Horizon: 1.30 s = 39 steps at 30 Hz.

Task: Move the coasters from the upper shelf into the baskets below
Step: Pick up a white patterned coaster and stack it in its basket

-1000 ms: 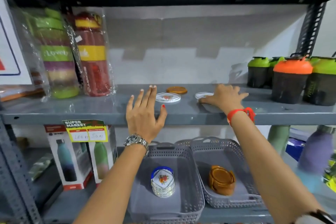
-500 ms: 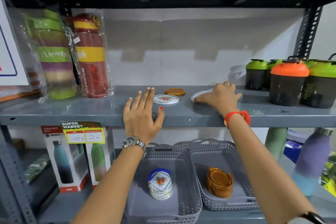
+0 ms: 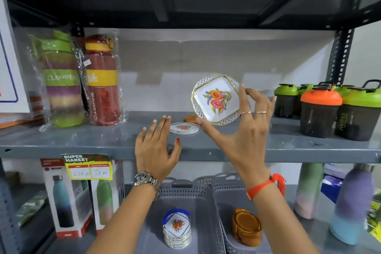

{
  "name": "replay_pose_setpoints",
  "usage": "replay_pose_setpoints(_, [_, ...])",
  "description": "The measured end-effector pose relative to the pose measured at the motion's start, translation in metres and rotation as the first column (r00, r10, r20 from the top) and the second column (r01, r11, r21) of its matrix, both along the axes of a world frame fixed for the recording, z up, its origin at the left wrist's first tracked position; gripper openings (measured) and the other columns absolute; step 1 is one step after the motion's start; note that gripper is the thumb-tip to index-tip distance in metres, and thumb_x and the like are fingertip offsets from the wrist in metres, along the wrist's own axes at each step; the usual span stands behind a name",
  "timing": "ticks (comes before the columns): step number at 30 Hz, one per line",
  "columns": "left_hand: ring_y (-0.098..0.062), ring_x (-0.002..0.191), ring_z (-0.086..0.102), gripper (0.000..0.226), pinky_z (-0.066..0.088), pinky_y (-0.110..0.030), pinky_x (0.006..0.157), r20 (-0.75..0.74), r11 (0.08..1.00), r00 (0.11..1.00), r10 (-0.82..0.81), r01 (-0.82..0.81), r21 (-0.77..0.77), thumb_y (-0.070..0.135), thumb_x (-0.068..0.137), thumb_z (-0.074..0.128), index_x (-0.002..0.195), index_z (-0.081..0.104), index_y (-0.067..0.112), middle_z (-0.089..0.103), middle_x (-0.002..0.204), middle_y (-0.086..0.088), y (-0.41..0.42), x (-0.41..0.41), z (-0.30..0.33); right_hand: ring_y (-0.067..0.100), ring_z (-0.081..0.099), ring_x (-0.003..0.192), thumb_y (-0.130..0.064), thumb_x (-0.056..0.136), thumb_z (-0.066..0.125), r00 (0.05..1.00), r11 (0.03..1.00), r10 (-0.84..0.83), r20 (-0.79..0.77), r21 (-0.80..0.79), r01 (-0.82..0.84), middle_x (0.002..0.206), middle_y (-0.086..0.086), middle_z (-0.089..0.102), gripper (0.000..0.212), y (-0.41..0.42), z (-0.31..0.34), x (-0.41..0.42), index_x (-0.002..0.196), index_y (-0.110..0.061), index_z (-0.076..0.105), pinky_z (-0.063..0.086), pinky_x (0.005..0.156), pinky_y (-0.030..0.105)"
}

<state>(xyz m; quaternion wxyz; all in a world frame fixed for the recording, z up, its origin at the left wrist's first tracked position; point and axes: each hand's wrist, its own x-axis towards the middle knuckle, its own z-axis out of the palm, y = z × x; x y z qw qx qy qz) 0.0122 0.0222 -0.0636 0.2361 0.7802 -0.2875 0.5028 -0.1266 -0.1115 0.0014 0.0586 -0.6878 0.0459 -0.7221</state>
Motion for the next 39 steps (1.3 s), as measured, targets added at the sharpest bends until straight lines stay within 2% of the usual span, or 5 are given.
replay_pose_setpoints(17, [-0.029, 0.117, 0.056, 0.059, 0.036, -0.045, 0.099, 0.075, 0.999, 0.997, -0.004, 0.008, -0.053, 0.041, 0.084, 0.039, 0.128, 0.056, 0.006, 0.06, 0.128, -0.01, -0.001, 0.001, -0.002, 0.017, 0.042, 0.12, -0.065, 0.071, 0.067, 0.98, 0.982, 0.177, 0.089, 0.042, -0.182, 0.121, 0.016, 0.047, 0.091, 0.027, -0.024, -0.031, 0.127, 0.005, 0.053, 0.038, 0.104, 0.058])
replay_pose_setpoints(23, [-0.027, 0.119, 0.055, 0.057, 0.037, -0.043, 0.099, 0.093, 0.999, 0.996, -0.01, 0.013, -0.032, 0.04, 0.087, 0.04, 0.13, 0.056, 0.008, 0.059, 0.129, -0.007, -0.001, 0.006, -0.004, 0.0, 0.043, 0.113, -0.053, 0.061, 0.074, 0.911, 0.888, 0.399, -0.106, 0.293, -0.355, 0.117, 0.008, 0.042, 0.088, 0.031, -0.121, -0.036, 0.127, 0.001, 0.053, 0.033, 0.097, 0.006])
replay_pose_setpoints(27, [-0.025, 0.117, 0.056, 0.054, 0.036, -0.041, 0.098, 0.12, 0.999, 0.993, 0.012, -0.007, -0.045, 0.039, 0.087, 0.041, 0.129, 0.057, 0.009, 0.06, 0.128, -0.006, -0.003, 0.009, -0.006, 0.011, 0.047, 0.107, -0.061, 0.056, 0.072, 0.762, 0.789, 0.511, -0.397, 0.569, -0.233, 0.111, -0.001, 0.043, 0.086, 0.03, -0.202, -0.014, 0.126, -0.012, 0.057, 0.03, 0.097, 0.003])
replay_pose_setpoints(31, [-0.025, 0.116, 0.057, 0.054, 0.037, -0.041, 0.097, 0.145, 0.998, 0.989, 0.012, -0.004, -0.055, 0.039, 0.086, 0.041, 0.127, 0.059, 0.008, 0.061, 0.126, -0.006, -0.004, 0.011, -0.006, 0.025, 0.048, 0.11, -0.063, 0.06, 0.07, 0.442, 0.853, 0.439, -0.783, 0.517, 0.068, 0.097, -0.001, 0.052, 0.071, 0.029, -0.24, 0.024, 0.111, -0.014, 0.065, 0.036, 0.097, 0.024])
replay_pose_setpoints(39, [-0.025, 0.115, 0.058, 0.054, 0.038, -0.04, 0.095, 0.163, 0.998, 0.986, 0.014, -0.003, -0.062, 0.038, 0.085, 0.042, 0.127, 0.059, 0.009, 0.062, 0.126, -0.006, -0.003, 0.013, -0.006, 0.03, 0.042, 0.118, -0.066, 0.067, 0.068, 0.165, 0.865, 0.398, -0.902, 0.429, 0.259, 0.123, 0.013, 0.051, 0.08, 0.028, -0.274, 0.079, 0.115, -0.003, 0.06, 0.047, 0.09, 0.035])
